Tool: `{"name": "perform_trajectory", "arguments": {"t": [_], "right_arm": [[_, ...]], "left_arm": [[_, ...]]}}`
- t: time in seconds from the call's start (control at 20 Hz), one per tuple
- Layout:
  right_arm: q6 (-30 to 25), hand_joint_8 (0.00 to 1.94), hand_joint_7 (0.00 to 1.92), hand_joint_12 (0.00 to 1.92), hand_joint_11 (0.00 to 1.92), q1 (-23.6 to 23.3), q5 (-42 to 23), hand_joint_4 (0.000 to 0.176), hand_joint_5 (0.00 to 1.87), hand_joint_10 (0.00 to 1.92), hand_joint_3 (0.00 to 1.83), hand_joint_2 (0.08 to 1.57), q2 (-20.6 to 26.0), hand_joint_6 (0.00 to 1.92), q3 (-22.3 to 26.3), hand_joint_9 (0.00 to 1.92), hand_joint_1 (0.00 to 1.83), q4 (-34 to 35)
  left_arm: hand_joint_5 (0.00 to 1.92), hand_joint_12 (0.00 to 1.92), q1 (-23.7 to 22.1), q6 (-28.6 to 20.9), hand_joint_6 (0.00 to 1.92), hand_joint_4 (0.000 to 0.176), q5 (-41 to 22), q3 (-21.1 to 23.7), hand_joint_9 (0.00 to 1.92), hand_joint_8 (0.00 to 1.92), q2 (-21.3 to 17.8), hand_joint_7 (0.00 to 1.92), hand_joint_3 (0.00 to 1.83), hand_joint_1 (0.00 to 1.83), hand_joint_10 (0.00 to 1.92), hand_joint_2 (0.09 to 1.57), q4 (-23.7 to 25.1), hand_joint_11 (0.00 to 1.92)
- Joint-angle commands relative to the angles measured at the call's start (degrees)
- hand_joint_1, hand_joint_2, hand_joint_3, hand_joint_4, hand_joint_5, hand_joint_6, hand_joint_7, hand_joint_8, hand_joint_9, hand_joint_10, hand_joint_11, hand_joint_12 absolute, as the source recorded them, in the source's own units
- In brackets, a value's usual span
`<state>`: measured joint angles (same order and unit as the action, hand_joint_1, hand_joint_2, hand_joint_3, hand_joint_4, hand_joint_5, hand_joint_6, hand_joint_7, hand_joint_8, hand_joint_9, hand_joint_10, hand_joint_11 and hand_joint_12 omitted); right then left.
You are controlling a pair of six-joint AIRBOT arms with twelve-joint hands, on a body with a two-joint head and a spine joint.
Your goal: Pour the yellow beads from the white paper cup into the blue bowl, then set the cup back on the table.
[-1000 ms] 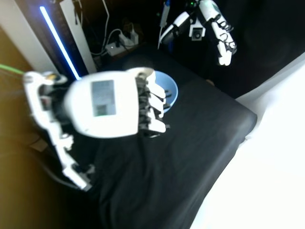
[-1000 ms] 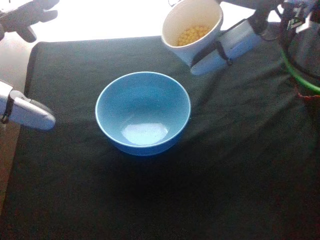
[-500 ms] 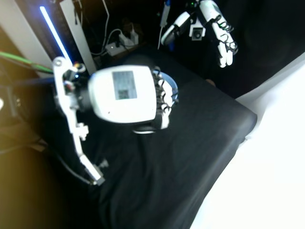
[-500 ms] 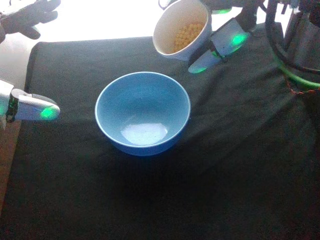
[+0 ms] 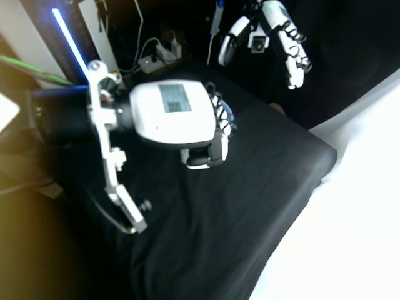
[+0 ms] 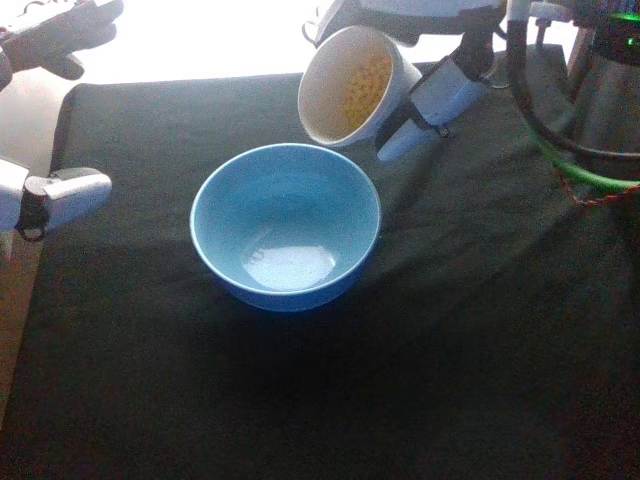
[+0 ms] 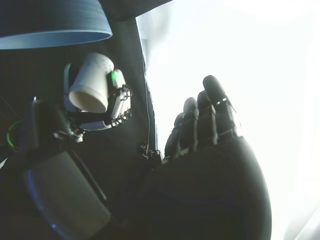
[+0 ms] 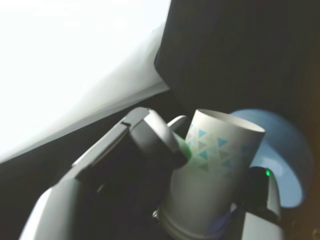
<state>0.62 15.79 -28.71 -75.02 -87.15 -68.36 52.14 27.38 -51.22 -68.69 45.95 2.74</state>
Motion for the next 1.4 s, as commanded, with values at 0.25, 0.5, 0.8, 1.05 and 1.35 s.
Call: {"name": "perform_trajectory", "arguments": {"t": [0.25, 0.5, 0.8, 1.05, 1.35], "right_arm": [[-0.01, 1.08, 1.09, 1.67, 1.01, -2.33, 0.39, 0.0, 1.09, 1.25, 0.0, 1.08, -0.82, 0.5, 0.28, 1.09, 1.29, -1.74], [-0.01, 1.64, 0.94, 1.92, 1.13, -3.72, 2.16, 0.0, 1.01, 1.91, 0.0, 1.1, -1.37, 0.94, 1.07, 1.04, 1.18, -6.14], [-0.01, 1.93, 1.0, 1.92, 1.34, -3.87, 2.89, 0.0, 0.85, 1.92, 0.01, 1.18, -1.53, 1.23, 2.11, 1.22, 1.13, -9.58], [-0.01, 1.94, 0.73, 1.92, 1.17, -3.87, 3.38, 0.0, 0.83, 1.92, 0.0, 1.19, -1.52, 1.24, 3.11, 0.96, 1.11, -12.68], [0.0, 1.94, 1.0, 1.92, 1.41, -3.88, 3.9, 0.0, 0.92, 1.92, 0.0, 1.14, -1.51, 1.11, 3.67, 1.25, 1.15, -14.53]], "left_arm": [[0.0, 0.47, -0.51, -0.62, 0.0, 0.0, -5.9, -0.42, 0.06, 0.01, 0.07, 0.13, 1.2, 0.9, 0.12, 0.49, -1.73, 0.0], [0.0, 0.45, -0.57, -0.81, 0.0, 0.0, -5.59, -0.42, 0.07, 0.0, 0.07, 0.14, 1.17, 0.89, 0.07, 0.5, -1.52, 0.0], [0.0, 0.33, -0.64, -0.95, 0.0, 0.0, -5.51, -0.42, 0.08, 0.0, 0.04, 0.13, 1.11, 0.85, 0.04, 0.52, -1.36, 0.0], [0.0, 0.32, -0.63, -1.22, 0.0, 0.0, -5.4, -0.42, 0.09, 0.0, 0.0, 0.14, 1.1, 0.84, 0.04, 0.54, -1.21, 0.0], [0.0, 0.36, -0.61, -1.35, 0.0, 0.0, -5.46, -0.44, 0.09, 0.0, -0.23, 0.14, 1.02, 0.81, 0.03, 0.55, -1.2, 0.0]]}}
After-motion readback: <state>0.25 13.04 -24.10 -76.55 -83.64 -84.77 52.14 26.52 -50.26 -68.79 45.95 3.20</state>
